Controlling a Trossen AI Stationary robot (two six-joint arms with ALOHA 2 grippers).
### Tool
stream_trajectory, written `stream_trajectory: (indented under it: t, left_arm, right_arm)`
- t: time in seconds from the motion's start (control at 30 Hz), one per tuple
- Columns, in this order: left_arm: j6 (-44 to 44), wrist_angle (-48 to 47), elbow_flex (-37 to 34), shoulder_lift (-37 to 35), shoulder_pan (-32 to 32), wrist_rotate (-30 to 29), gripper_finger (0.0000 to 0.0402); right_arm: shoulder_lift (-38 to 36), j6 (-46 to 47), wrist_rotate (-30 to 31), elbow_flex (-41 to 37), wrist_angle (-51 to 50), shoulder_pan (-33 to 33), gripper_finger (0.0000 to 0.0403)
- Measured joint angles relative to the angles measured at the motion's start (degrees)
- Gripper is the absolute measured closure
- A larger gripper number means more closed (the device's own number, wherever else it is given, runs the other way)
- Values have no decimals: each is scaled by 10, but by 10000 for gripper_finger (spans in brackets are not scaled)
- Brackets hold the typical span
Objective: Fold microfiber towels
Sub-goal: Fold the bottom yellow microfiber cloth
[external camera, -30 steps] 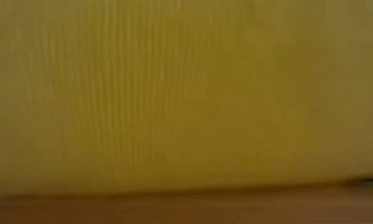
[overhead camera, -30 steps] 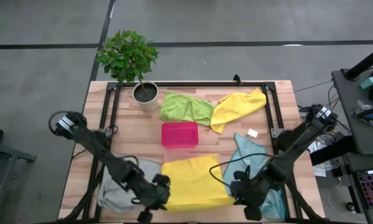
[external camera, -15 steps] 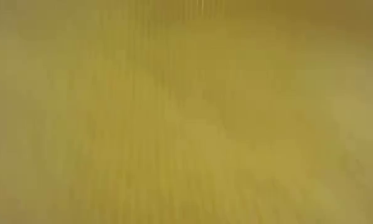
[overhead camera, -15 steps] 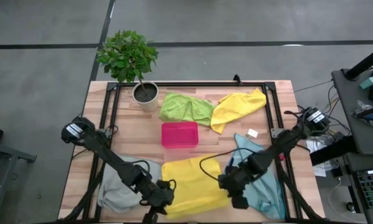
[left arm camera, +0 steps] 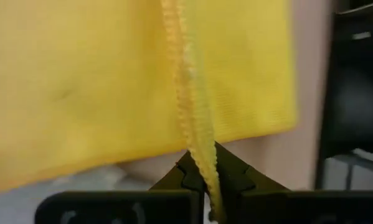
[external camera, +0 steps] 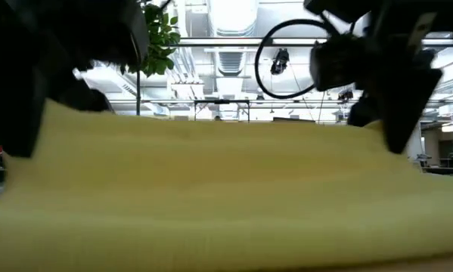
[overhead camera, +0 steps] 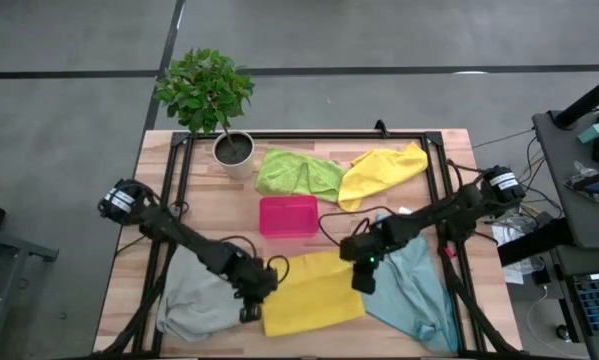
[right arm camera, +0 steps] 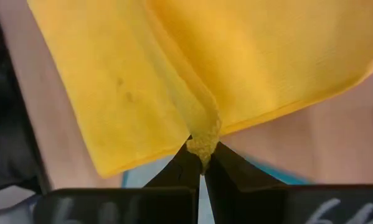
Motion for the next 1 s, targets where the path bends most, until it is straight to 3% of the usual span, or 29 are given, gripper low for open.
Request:
stream_trajectory:
  t: [0.27,0.47,1.0]
  left_arm:
    - [45,-56,0,-1,51,1,402]
    - [59,-62,0,-1,73,-21,402]
    - [55,-101,0,-1,93,-88,401]
  right_arm:
    - [0,-39,5,0,-22,-47,394]
    - [1,-55,66,0,-53,-54,394]
    - [1,-64,148,0,-55,-54,394]
